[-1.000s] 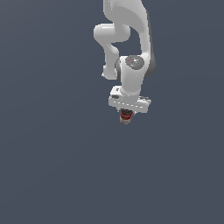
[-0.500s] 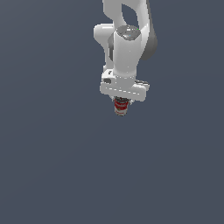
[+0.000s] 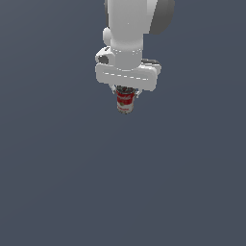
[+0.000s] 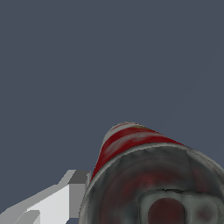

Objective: Pick up the object and move it to a goal position.

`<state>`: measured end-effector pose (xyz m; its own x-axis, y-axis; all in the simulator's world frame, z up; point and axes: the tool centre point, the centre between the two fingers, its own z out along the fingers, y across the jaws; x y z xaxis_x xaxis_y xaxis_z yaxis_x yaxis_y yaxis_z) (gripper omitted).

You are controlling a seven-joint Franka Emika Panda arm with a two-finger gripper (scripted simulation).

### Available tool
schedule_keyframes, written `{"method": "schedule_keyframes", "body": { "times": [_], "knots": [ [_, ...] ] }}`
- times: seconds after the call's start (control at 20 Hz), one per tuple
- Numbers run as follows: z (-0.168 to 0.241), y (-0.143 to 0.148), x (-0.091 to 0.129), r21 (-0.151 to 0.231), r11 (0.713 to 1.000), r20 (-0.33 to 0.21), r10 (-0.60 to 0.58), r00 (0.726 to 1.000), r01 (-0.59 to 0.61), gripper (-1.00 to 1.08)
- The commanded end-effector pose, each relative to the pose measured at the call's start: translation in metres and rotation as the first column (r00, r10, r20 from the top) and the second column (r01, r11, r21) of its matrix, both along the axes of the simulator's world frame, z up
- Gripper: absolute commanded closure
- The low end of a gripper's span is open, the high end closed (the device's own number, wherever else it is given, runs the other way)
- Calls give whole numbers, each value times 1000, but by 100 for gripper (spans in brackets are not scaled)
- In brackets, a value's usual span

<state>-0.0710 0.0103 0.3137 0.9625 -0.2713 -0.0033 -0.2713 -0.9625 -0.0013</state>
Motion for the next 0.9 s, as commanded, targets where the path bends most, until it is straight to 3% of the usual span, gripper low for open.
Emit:
{"method": "schedule_keyframes", "body": {
  "times": [0.0, 0.4, 0.85],
  "knots": [
    [28, -9, 2, 0, 1000, 3, 0, 1000, 0, 108],
    [97, -35, 10, -1, 1000, 3, 0, 1000, 0, 108],
    [137, -49, 16, -2, 1000, 3, 0, 1000, 0, 108]
  ]
}}
